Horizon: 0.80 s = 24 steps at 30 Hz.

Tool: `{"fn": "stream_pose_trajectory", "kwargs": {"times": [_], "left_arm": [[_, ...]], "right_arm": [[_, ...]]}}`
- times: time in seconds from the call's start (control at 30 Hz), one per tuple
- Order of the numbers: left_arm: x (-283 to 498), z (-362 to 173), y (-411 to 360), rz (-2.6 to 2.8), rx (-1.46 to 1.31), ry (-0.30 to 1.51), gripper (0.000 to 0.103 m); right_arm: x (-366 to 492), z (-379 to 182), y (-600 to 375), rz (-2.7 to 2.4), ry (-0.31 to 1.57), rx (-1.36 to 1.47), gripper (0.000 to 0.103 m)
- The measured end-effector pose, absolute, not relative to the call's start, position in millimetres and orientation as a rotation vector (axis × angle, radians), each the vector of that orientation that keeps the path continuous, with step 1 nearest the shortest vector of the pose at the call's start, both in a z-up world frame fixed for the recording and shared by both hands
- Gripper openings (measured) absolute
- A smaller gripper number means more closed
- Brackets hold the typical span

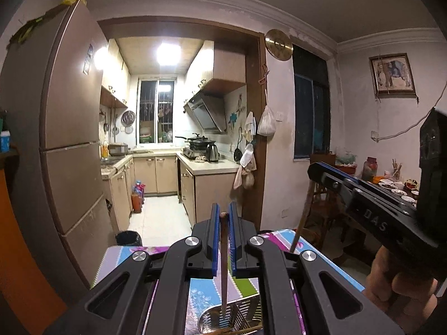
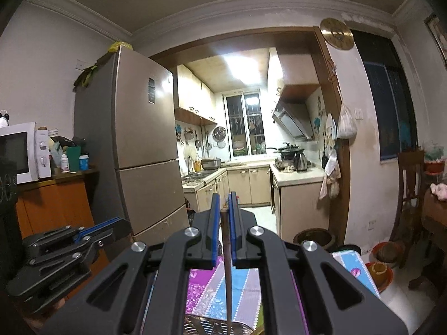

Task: Organize utensils
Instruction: 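Lower both held chopsticks into the blue mesh holder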

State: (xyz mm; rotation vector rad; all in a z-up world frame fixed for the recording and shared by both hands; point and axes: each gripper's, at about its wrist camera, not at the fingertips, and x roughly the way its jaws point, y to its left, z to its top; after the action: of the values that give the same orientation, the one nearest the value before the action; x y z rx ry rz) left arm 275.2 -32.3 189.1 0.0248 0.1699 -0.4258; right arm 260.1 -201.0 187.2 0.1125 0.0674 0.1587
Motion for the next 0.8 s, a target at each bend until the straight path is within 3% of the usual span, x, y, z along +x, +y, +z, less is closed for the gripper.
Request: {"fn": "stream_pose_trajectory", "kwargs": {"times": [0.8], "left_arm": [[290, 85, -72, -0.278, 0.198, 0.253, 0.008]], "right_arm": [[289, 90, -195, 0.149, 0.285, 0.128, 0.005]]}}
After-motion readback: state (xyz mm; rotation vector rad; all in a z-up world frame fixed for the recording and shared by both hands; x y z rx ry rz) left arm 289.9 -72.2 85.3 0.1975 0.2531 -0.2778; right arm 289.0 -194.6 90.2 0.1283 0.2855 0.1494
